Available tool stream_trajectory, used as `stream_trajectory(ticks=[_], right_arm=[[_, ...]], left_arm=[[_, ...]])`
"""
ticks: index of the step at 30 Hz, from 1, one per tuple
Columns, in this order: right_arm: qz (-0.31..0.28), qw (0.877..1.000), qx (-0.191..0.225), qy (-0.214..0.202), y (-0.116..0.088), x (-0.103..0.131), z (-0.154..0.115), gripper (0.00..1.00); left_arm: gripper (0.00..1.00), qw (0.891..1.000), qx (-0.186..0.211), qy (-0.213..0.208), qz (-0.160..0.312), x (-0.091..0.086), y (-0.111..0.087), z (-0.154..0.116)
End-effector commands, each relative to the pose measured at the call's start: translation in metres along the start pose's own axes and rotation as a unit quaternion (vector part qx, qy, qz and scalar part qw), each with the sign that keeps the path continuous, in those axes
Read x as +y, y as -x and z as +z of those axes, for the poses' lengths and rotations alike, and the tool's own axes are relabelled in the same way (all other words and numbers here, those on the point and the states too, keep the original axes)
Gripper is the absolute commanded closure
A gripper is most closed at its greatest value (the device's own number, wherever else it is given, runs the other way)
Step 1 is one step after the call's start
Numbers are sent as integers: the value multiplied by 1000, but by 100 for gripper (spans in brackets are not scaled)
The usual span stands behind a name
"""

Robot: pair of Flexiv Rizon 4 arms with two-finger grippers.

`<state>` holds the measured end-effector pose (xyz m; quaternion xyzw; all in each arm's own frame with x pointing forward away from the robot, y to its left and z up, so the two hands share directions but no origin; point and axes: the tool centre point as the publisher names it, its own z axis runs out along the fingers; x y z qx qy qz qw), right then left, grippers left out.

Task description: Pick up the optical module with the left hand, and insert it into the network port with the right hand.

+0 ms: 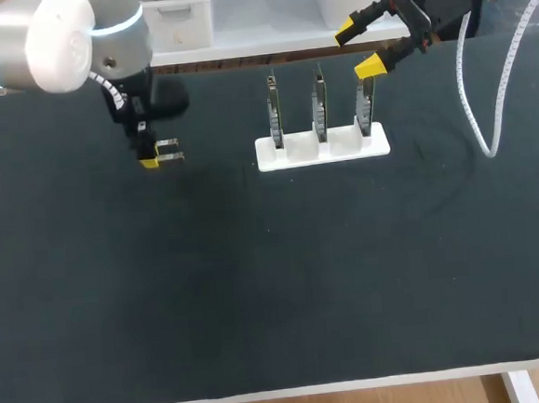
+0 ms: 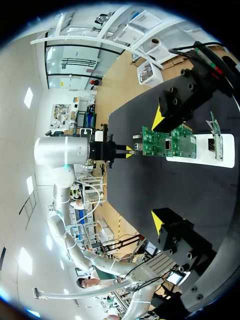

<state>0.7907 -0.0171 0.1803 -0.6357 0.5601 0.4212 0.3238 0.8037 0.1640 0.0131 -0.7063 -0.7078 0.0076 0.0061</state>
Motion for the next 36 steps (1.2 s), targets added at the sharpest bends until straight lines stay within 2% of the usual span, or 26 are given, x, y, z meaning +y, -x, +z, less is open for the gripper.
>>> stream_trajectory(ticks=[1, 5, 9, 25, 28, 32, 36], right_arm=[[0, 1000, 0, -1, 0, 1, 0, 0], [0, 1000, 0, -1, 0, 1, 0, 0], [0, 1000, 0, -1, 0, 1, 0, 0], [0, 1000, 0, -1, 0, 1, 0, 0], [0, 1000, 0, -1, 0, 1, 0, 0], [0, 1000, 0, -1, 0, 1, 0, 0], [0, 1000, 0, -1, 0, 1, 0, 0]], left_arm=[[100, 1000, -17, 14, 4, -5, 0, -10], [100, 998, -51, 25, 27, -6, 4, -19], [100, 997, -49, 34, 47, -7, 8, -24], [100, 997, -52, 37, 46, -7, 8, -25], [100, 996, -76, 39, 38, -8, 13, -19], [100, 994, -84, 47, 43, -3, 25, -31], [100, 992, -95, 63, 49, -1, 29, -52]])
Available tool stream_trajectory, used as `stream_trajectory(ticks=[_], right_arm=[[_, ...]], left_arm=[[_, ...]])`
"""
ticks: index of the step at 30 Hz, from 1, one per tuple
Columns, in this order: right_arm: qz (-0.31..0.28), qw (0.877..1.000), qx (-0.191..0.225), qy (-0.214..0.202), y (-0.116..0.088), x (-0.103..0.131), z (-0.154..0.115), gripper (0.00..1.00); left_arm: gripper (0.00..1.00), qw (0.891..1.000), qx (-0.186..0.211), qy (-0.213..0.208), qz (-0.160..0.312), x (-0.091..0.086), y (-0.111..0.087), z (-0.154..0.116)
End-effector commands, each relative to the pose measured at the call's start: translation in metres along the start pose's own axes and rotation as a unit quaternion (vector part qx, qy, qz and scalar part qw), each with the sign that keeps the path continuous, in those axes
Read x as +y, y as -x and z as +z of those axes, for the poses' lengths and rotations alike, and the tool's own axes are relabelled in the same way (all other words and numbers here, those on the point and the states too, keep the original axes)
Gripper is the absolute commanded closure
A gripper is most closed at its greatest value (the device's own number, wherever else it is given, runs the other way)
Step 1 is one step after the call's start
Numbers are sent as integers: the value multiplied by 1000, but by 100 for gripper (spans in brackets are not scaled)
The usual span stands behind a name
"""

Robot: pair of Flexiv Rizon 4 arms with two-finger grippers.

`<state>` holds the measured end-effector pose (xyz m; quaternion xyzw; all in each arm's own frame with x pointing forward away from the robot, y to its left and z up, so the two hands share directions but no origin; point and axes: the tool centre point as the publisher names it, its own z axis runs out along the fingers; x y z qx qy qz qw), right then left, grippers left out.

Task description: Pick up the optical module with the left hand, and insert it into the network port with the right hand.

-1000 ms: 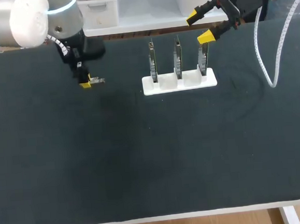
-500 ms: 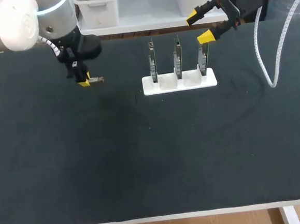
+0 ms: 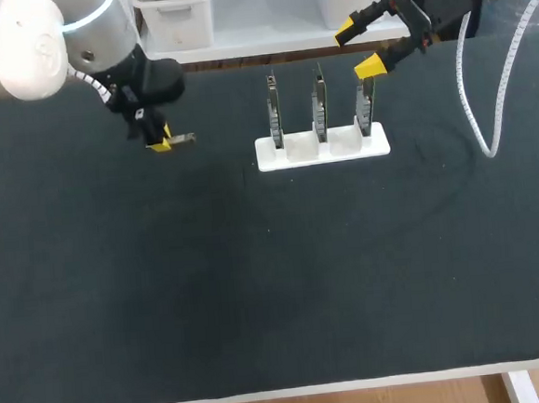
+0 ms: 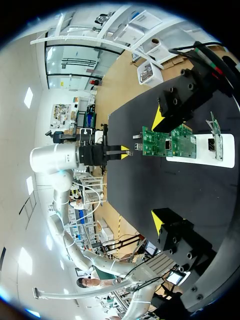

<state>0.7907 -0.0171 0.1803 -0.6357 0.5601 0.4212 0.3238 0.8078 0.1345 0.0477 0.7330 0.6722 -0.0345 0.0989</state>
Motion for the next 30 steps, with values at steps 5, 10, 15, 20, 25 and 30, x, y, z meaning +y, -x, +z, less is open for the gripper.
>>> stream_trajectory(ticks=[5, 10, 15, 20, 25, 30], right_arm=[[0, 1000, 0, -1, 0, 1, 0, 0], [0, 1000, 0, -1, 0, 1, 0, 0], [0, 1000, 0, -1, 0, 1, 0, 0], [0, 1000, 0, -1, 0, 1, 0, 0], [0, 1000, 0, -1, 0, 1, 0, 0], [0, 1000, 0, -1, 0, 1, 0, 0]], left_arm=[[100, 1000, -5, 15, 15, 0, 18, -33], [100, 999, -20, 35, 20, 5, 36, -40], [100, 996, -63, 60, 26, 16, 55, -45], [100, 996, -58, 59, 26, 21, 68, -43], [100, 997, -55, 54, 20, 20, 71, -40], [100, 997, -55, 54, 20, 20, 71, -40]])
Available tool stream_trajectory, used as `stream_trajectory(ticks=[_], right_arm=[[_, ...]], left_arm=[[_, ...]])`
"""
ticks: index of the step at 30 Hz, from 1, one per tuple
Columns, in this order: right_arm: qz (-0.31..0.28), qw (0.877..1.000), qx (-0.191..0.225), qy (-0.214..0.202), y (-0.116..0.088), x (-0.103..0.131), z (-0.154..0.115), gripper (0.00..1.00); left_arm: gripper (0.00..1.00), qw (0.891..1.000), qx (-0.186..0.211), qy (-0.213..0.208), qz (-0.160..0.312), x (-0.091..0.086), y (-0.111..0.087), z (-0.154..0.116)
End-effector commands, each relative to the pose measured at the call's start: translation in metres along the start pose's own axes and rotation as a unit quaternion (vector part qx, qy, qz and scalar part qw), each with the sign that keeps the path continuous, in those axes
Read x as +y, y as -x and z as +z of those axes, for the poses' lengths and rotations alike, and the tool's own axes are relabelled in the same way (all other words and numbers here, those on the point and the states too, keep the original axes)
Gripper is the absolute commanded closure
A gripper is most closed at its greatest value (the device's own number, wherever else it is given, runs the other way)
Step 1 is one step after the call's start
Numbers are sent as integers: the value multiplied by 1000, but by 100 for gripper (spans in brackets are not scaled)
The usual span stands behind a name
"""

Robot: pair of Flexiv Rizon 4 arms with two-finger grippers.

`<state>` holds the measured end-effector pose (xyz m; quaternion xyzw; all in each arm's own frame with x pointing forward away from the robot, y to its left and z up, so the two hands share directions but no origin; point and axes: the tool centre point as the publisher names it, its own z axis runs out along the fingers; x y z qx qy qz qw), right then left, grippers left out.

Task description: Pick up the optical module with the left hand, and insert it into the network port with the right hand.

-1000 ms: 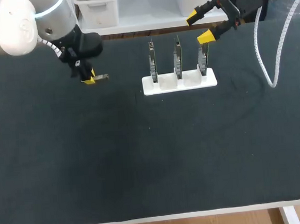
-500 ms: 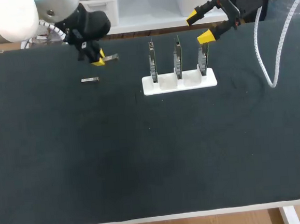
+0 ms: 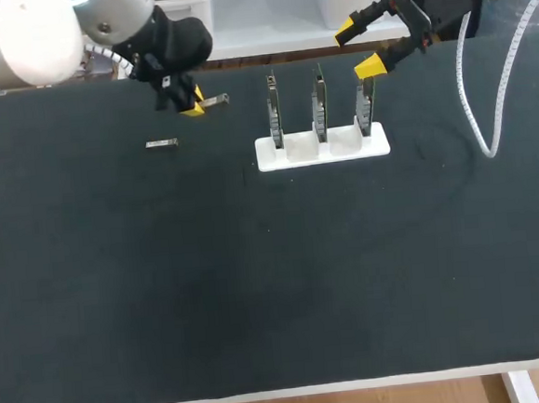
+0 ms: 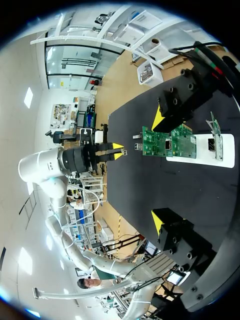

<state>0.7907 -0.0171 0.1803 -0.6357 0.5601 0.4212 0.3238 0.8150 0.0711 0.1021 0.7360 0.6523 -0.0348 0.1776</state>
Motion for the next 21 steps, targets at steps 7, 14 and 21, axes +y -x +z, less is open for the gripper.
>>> stream_trajectory(ticks=[7, 14, 21], right_arm=[[0, 1000, 0, -1, 0, 1, 0, 0], [0, 1000, 0, -1, 0, 1, 0, 0], [0, 1000, 0, -1, 0, 1, 0, 0]], left_arm=[[100, 1000, 0, -2, 0, 3, 0, 1], [100, 1000, 0, -2, 0, 3, 0, 1], [100, 1000, 0, -2, 0, 3, 0, 1]])
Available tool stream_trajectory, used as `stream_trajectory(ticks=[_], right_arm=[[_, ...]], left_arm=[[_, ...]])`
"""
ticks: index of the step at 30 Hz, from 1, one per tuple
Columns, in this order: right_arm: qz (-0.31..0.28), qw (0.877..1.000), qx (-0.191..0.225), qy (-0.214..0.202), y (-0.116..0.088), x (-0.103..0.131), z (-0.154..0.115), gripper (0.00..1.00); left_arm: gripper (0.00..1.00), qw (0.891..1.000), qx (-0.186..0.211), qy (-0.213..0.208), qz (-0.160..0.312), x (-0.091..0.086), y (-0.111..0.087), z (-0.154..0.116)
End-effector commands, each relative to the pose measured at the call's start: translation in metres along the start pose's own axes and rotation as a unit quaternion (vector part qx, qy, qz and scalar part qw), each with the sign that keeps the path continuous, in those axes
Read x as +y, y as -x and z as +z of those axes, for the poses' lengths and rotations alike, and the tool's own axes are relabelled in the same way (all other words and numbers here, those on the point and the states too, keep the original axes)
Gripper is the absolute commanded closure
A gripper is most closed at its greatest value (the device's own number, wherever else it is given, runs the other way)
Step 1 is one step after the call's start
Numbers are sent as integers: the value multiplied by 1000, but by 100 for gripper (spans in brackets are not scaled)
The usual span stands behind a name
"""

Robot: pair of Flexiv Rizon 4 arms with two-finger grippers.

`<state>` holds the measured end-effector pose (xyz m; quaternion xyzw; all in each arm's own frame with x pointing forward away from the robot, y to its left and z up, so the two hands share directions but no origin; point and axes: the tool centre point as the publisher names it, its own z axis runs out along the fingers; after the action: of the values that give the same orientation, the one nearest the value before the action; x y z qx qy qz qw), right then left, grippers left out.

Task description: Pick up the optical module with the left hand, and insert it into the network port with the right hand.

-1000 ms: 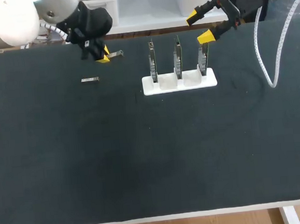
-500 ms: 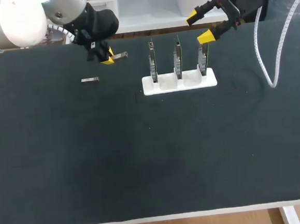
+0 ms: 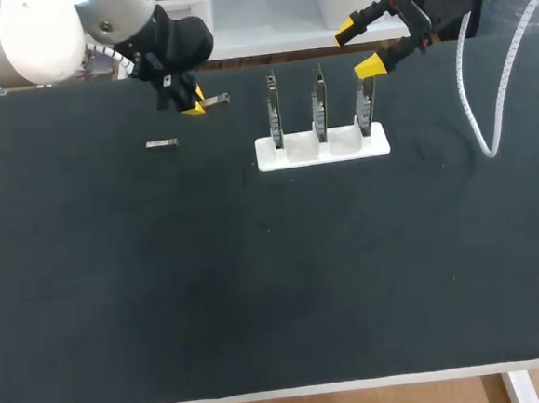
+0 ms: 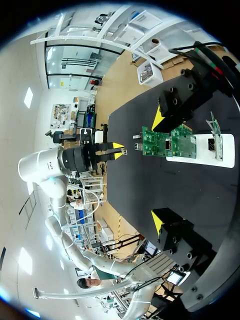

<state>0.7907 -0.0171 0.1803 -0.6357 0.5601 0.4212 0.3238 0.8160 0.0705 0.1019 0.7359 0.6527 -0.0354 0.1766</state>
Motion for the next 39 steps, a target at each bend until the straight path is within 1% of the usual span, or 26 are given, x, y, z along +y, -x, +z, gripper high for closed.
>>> stream_trajectory(ticks=[1, 7, 8, 10, 13, 15, 19, 21, 22, 23, 25, 26, 28, 30, 33, 34, 36, 39], right_arm=[[0, 1000, 0, -1, 0, 1, 0, 0], [0, 1000, 0, -1, 0, 1, 0, 0], [0, 1000, 0, -1, 0, 1, 0, 0], [0, 1000, 0, -1, 0, 1, 0, 0], [0, 1000, 0, -1, 0, 1, 0, 0], [0, 1000, 0, -1, 0, 1, 0, 0], [0, 1000, 0, -1, 0, 1, 0, 0], [0, 1000, 0, -1, 0, 1, 0, 0], [0, 1000, 0, -1, 0, 1, 0, 0], [0, 1000, 0, -1, 0, 1, 0, 0], [0, 1000, 0, -1, 0, 1, 0, 0], [0, 1000, 0, -1, 0, 1, 0, 0], [0, 1000, 0, -1, 0, 1, 0, 0], [0, 1000, 0, -1, 0, 1, 0, 0], [0, 1000, 0, -1, 0, 1, 0, 0], [0, 1000, 0, -1, 0, 1, 0, 0], [0, 1000, 0, -1, 0, 1, 0, 0], [0, 1000, 0, -1, 0, 1, 0, 0]], left_arm=[[100, 1000, 0, -1, 1, 2, 0, 0], [100, 1000, 0, -1, 1, 2, 0, 0], [100, 1000, -2, 18, -10, 5, -3, -6], [100, 998, -24, 50, -19, 13, -3, -19], [100, 997, -40, 63, 8, 28, 14, -32], [100, 997, -38, 62, 26, 35, 26, -38], [100, 996, -59, 61, 36, 42, 47, -43], [100, 996, -56, 53, 37, 41, 56, -44], [100, 996, -63, 52, 37, 40, 61, -44], [100, 996, -68, 52, 31, 38, 63, -44], [100, 997, -63, 40, 27, 34, 69, -43], [100, 997, -71, 39, 18, 31, 71, -42], [100, 997, -72, 33, 6, 26, 72, -40], [100, 996, -82, 32, -11, 20, 72, -38], [100, 995, -93, 31, -20, 14, 72, -36], [100, 995, -94, 31, -21, 13, 72, -36], [100, 993, -112, 42, -19, 11, 73, -36], [100, 992, -114, 46, -5, 10, 75, -37]])
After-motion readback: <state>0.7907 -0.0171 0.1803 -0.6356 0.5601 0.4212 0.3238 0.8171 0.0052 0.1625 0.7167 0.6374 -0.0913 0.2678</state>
